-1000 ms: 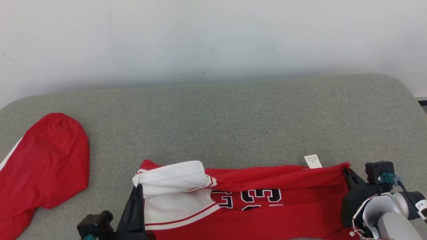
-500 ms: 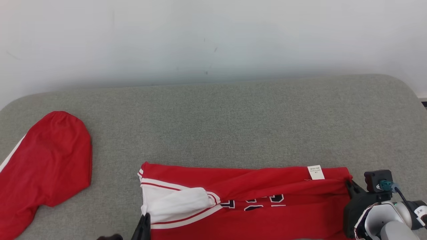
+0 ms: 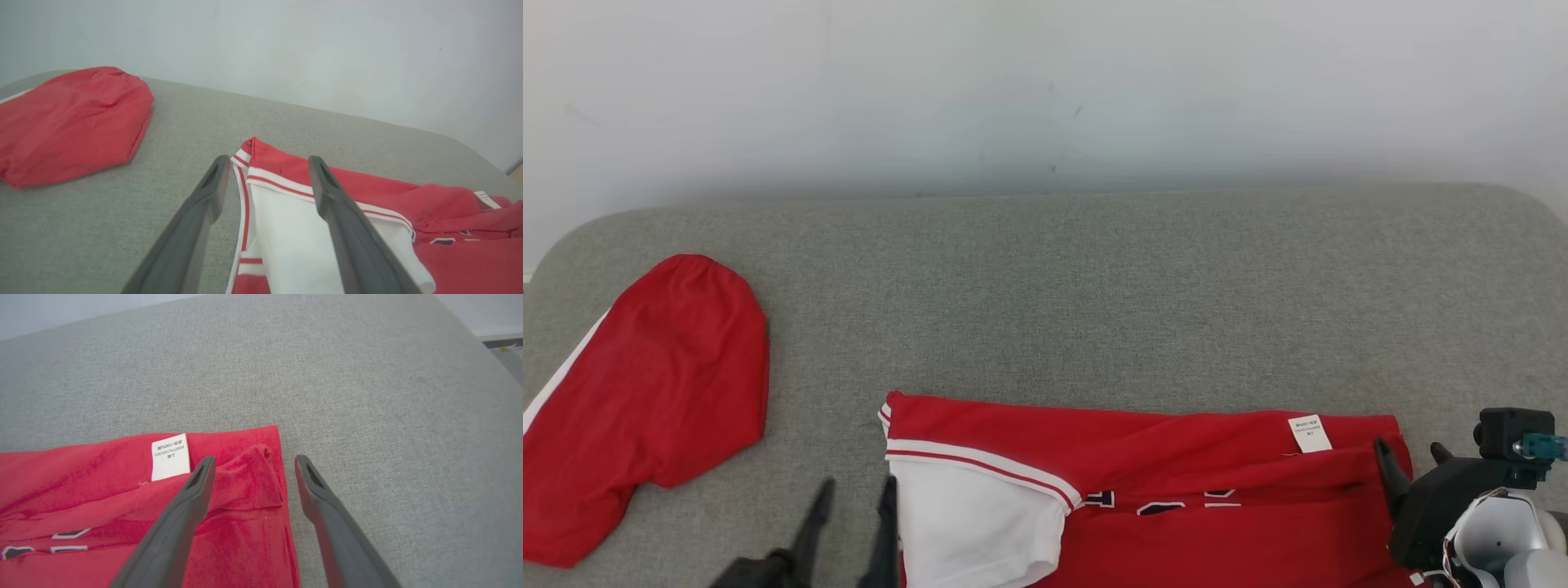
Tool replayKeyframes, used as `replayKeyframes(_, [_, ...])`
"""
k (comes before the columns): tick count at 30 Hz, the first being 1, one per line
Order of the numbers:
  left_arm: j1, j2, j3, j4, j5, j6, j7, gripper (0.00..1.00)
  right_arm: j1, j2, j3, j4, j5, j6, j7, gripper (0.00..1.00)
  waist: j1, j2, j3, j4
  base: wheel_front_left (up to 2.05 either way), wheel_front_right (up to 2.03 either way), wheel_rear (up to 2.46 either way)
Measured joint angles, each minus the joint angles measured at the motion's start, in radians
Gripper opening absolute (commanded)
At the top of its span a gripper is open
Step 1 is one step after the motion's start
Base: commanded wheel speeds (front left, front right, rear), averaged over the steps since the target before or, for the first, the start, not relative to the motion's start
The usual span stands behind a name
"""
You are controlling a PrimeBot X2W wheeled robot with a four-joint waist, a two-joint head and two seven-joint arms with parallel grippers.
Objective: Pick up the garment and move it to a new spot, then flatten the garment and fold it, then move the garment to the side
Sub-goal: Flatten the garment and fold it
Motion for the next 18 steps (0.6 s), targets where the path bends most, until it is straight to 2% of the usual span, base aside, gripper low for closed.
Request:
replayKeyframes(3, [0.021,-0.004,0.059,-0.111,0.04,-0.02,0.0,1.0,0.01,0.044,-0.042,-0.054,0.036,0.0,0.067,1.0,0.0,0.0,0.005,0.002,0.0,0.0,0.0])
replayKeyframes(7, [0.041,-0.012,0.107,-0.188,0.078,-0.054,0.0,1.0,0.016,0.066,-0.071,-0.083,0.036,0.0,0.143,1.0,0.0,0.0,0.011,0.005,0.0,0.0,0.0])
replayKeyframes(18, [0.064,-0.017,0.151,-0.202,0.106,-0.078,0.0,1.0,-0.011,0.111,-0.194,-0.026,-0.027,0.0,0.183,1.0,0.0,0.0,0.01,0.024,0.0,0.0,0.0])
